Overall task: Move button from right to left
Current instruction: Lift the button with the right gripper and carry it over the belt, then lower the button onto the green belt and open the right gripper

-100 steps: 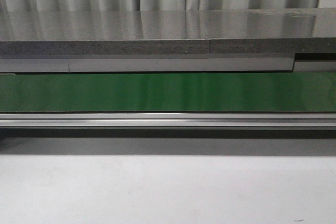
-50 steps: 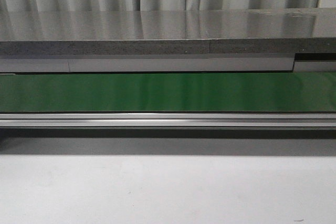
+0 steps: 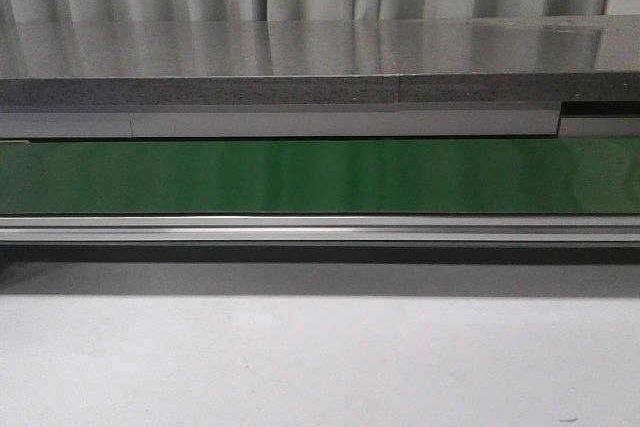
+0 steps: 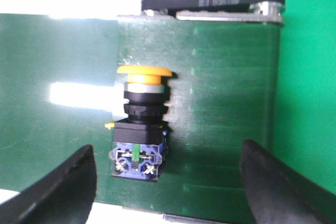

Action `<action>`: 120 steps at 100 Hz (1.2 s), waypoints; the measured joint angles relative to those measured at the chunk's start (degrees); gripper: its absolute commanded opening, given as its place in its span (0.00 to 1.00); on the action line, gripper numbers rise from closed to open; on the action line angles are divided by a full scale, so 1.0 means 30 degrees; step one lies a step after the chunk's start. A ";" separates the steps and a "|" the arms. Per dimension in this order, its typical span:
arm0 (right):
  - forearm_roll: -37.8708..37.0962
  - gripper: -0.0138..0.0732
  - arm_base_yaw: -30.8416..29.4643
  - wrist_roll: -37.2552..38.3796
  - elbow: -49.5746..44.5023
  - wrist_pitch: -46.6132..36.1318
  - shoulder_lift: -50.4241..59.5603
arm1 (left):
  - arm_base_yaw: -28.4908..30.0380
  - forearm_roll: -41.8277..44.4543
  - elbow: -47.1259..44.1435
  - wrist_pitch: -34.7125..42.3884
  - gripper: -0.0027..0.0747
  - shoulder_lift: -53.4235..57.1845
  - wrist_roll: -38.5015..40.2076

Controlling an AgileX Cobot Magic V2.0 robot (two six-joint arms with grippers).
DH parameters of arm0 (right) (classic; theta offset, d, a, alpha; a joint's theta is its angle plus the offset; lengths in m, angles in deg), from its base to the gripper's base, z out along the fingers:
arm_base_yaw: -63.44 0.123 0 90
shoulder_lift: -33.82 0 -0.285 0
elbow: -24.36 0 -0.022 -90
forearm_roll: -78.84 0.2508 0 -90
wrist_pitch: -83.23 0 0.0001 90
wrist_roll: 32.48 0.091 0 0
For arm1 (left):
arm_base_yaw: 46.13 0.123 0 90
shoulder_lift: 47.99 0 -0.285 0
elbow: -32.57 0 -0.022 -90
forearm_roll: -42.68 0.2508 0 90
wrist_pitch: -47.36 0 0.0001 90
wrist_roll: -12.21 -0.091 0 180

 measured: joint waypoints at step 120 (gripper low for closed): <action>0.0203 0.77 0.4876 -0.1273 -1.5935 -1.0031 2.2891 | 0.0000 0.0000 0.0000 0.0000 0.04 0.0000 0.0000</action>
